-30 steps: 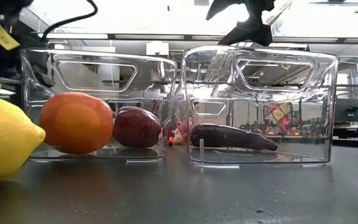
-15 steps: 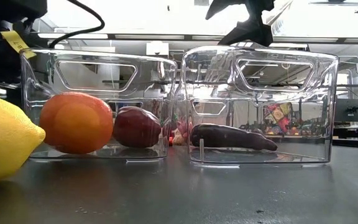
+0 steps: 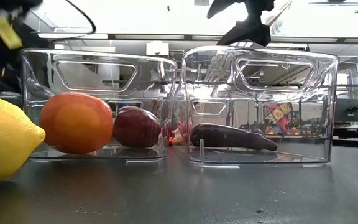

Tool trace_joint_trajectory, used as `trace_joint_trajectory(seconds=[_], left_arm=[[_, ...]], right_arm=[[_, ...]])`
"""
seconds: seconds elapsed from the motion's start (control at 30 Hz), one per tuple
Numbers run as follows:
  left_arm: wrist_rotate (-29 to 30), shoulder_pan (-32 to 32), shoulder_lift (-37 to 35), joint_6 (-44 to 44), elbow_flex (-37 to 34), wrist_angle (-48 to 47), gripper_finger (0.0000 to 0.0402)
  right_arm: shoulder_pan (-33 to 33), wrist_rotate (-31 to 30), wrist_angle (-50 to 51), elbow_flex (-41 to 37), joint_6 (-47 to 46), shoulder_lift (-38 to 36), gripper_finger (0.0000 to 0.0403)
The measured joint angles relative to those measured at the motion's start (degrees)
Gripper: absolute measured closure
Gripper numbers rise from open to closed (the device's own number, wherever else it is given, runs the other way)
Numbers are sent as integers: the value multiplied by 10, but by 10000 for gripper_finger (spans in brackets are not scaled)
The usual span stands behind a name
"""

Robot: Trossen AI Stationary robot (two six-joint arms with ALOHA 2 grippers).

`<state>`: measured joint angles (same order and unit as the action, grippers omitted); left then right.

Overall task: Sort produce into baskets
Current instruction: Put the corn into the right transparent bin

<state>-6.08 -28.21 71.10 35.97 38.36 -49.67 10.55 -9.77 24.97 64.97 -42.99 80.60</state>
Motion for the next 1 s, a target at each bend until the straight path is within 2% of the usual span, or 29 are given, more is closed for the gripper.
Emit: trace_joint_trajectory(seconds=[0.13, 0.3, 0.37, 0.5, 0.63, 0.8, 1.0], left_arm=[[-22, -18, -35, 33, 53, -87, 253], [-6, -27, -78, 65, 145, -165, 250], [26, -26, -87, 69, 182, -165, 250], [127, -11, -71, 40, 247, -144, 250], [174, 30, -25, -22, 278, -54, 250], [170, 91, 71, -78, 291, 131, 250], [139, 140, 184, -69, 300, 298, 249]], right_arm=[[0, 4, 1, 0, 25, -13, 130], [0, -26, 6, 0, 46, -47, 130], [0, -47, 5, 0, 55, -64, 130], [0, -87, 5, 0, 60, -96, 130], [0, -114, 5, 0, 70, -118, 130], [0, -153, 5, 0, 73, -128, 130], [0, -210, 4, 0, 70, -129, 130]])
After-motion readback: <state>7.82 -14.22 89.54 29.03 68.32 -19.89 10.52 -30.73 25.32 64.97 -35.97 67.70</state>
